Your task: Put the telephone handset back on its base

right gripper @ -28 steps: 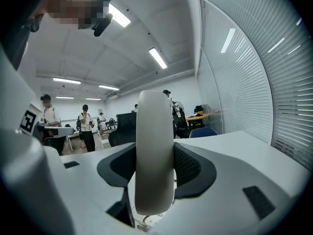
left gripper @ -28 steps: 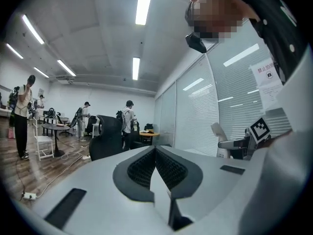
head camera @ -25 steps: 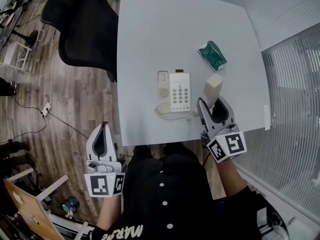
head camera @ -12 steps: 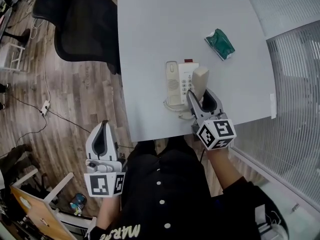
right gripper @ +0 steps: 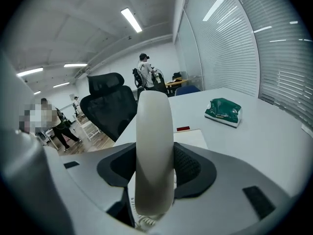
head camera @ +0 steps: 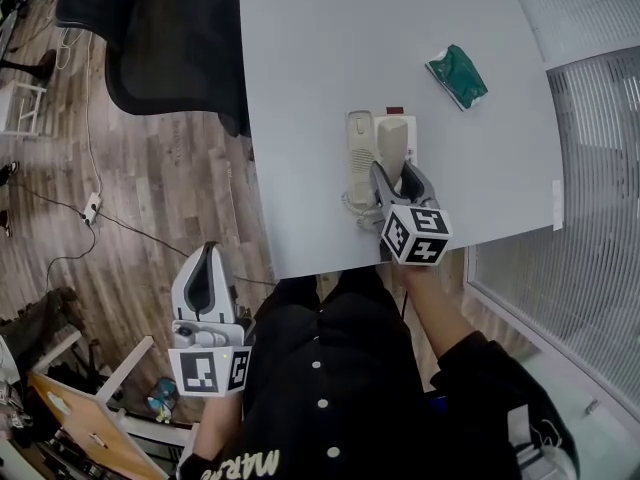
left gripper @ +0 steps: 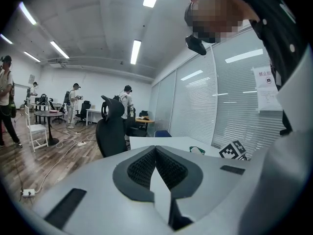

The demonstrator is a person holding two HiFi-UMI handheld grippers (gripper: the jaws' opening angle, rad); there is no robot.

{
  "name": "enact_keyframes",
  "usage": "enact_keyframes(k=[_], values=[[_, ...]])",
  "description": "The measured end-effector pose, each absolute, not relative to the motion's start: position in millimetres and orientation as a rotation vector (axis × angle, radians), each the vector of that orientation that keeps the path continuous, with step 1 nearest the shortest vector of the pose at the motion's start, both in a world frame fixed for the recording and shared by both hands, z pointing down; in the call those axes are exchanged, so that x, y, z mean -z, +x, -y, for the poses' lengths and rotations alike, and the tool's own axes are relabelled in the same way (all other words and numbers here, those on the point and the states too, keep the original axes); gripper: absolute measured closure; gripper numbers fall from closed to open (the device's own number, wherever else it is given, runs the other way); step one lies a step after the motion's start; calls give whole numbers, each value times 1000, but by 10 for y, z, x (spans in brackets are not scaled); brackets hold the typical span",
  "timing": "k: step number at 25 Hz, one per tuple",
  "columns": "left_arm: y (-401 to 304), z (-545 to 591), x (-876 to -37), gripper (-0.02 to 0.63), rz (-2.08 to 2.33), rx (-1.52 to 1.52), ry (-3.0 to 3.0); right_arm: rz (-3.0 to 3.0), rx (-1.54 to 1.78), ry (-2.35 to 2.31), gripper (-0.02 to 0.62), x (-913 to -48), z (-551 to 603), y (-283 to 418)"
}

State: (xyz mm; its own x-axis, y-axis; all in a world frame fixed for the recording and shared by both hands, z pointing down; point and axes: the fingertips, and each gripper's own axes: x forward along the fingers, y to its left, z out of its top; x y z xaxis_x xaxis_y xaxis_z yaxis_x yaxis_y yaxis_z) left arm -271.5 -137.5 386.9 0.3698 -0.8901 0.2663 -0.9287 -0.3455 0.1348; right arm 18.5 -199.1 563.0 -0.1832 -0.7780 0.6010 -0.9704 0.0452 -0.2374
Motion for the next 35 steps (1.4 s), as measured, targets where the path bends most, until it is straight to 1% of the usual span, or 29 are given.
enact_keyframes(k=[15, 24, 35], values=[[-2765, 1392, -4103, 591, 1560, -250, 2326, 1824, -851, 1845, 370, -6051, 2216, 2], [-2784, 1425, -4196, 591, 1546, -269, 2312, 1660, -800, 1890, 370, -6270, 2259, 15], [-2847, 1447, -4219, 591, 1544, -268, 2304, 1661, -630, 1855, 368, -6256, 2306, -68]])
